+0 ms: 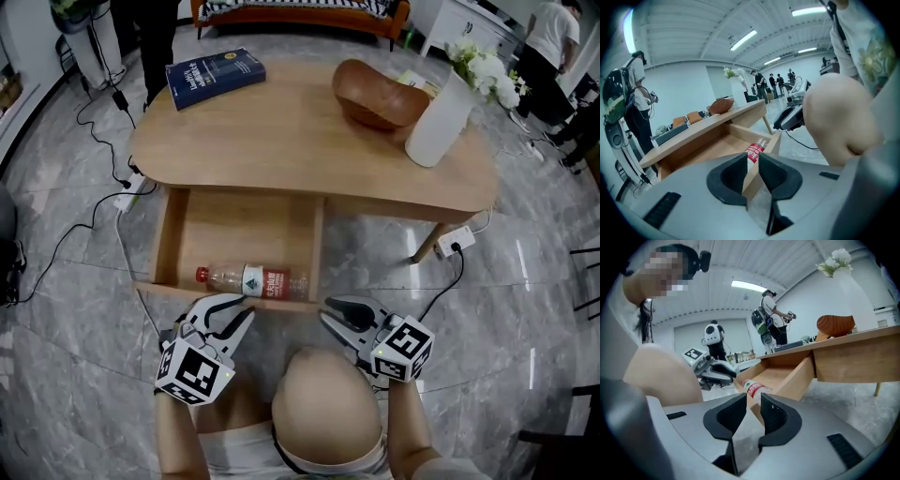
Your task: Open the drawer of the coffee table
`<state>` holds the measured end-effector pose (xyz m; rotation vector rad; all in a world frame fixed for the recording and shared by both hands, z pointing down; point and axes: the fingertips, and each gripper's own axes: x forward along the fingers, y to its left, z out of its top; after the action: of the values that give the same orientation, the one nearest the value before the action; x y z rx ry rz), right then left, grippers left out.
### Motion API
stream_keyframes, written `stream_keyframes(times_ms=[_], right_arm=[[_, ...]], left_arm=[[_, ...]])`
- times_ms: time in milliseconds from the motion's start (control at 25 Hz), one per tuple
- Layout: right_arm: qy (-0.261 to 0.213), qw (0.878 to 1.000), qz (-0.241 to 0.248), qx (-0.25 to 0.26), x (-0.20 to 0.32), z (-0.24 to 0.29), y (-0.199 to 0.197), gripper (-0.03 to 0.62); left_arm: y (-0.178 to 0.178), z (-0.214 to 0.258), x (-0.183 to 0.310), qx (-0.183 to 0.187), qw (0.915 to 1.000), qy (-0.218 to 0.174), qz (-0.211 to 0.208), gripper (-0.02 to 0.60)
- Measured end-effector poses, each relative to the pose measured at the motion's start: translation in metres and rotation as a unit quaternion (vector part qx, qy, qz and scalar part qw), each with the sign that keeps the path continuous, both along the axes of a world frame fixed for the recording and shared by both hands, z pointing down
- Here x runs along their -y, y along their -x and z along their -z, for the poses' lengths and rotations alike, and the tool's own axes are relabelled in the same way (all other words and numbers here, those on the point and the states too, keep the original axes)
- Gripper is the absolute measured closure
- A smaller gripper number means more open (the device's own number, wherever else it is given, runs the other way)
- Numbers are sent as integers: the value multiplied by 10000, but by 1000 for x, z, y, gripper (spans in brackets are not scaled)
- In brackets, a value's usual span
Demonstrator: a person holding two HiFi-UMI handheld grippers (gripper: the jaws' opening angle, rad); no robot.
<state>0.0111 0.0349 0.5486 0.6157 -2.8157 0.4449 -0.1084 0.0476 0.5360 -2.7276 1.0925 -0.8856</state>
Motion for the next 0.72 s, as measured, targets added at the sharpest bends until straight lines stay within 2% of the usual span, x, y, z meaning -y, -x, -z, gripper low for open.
stream_keyframes(times_ms=[120, 280, 480, 640, 720], right_arm=[[12, 9973, -215, 701, 9, 32, -4, 500], [-238, 9927, -352, 1129, 20, 69, 3, 527], [-876, 9893, -296, 1132, 32, 103, 30, 557], [-1342, 9833, -521, 1115, 39, 119, 48, 565], [-1683, 9783, -669, 1003, 39, 124, 54, 565]], left_arm=[[3, 15, 5, -433, 9988, -166, 146, 538], [0, 46, 14, -1181, 9909, -536, 369, 559], [-7, 77, 27, -1817, 9759, -903, 809, 572], [-5, 91, 40, -2170, 9593, -1061, 1465, 572], [-8, 98, 43, -2311, 9516, -1156, 1662, 572]])
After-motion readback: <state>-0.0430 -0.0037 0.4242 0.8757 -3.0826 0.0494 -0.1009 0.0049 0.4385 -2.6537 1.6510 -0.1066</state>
